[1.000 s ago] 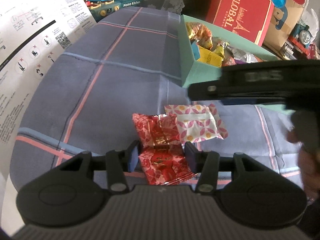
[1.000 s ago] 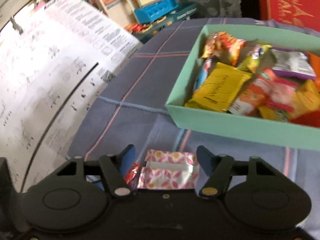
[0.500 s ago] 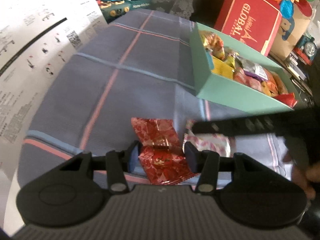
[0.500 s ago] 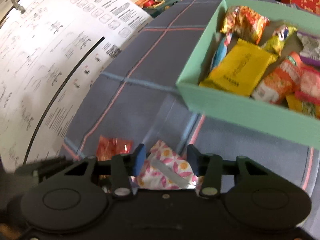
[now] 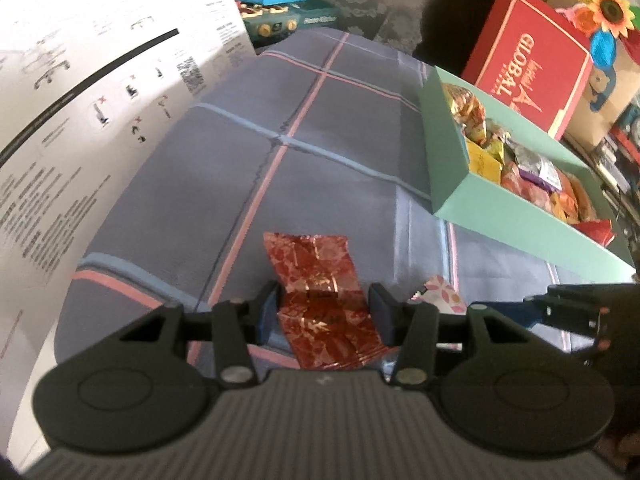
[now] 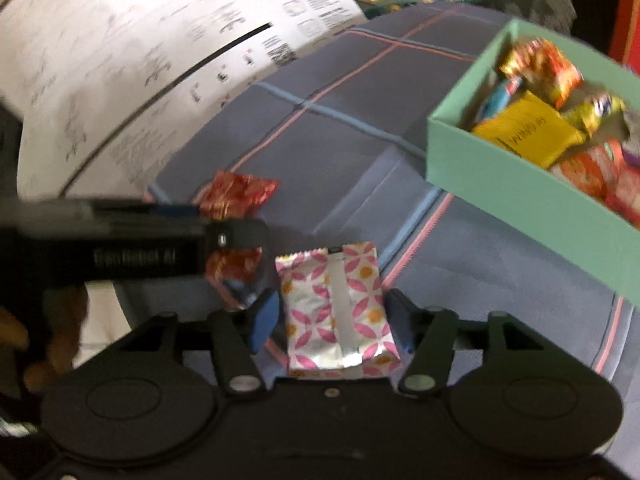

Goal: Organize snacks
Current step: 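Carry both packs over the green tray and open both grippers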

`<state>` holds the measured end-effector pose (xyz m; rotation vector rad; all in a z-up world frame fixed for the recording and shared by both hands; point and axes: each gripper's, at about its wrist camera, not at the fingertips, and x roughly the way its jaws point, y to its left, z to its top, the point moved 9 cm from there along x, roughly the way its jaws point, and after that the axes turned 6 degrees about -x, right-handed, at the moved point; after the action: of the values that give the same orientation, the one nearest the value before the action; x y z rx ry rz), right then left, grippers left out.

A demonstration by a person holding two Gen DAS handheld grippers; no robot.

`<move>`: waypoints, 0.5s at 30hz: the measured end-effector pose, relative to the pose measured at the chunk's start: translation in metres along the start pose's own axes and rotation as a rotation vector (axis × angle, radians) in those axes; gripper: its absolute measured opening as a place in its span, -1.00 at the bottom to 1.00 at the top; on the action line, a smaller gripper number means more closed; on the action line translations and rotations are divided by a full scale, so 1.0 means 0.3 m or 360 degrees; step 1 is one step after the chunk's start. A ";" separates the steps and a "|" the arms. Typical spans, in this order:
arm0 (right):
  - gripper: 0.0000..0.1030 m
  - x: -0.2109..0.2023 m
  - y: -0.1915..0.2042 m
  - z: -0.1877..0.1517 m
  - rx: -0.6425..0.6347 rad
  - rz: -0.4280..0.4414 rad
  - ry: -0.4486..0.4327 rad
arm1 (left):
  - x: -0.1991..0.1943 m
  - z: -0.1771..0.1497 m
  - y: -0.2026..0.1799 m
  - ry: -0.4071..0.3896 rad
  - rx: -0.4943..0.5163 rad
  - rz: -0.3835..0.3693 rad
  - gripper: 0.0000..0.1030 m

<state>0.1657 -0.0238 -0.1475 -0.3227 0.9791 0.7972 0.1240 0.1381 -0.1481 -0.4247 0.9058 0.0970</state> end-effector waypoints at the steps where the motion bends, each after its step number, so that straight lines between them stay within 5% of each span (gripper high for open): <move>1: 0.17 0.003 0.013 -0.002 -0.0057 -0.0030 0.0003 | 0.001 -0.002 0.004 0.0001 -0.0012 -0.0002 -0.07; 6: 0.03 0.012 0.053 -0.014 -0.0218 -0.0174 -0.0007 | 0.001 -0.004 -0.003 0.0008 0.0011 0.0007 -0.07; 15: -0.04 -0.030 -0.050 -0.024 0.0076 -0.0181 -0.0028 | -0.024 -0.010 -0.051 0.0008 0.0072 0.0003 -0.08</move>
<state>0.1694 -0.0420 -0.1454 -0.3267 0.9533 0.6713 0.1213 0.1235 -0.1394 -0.3822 0.9117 0.0772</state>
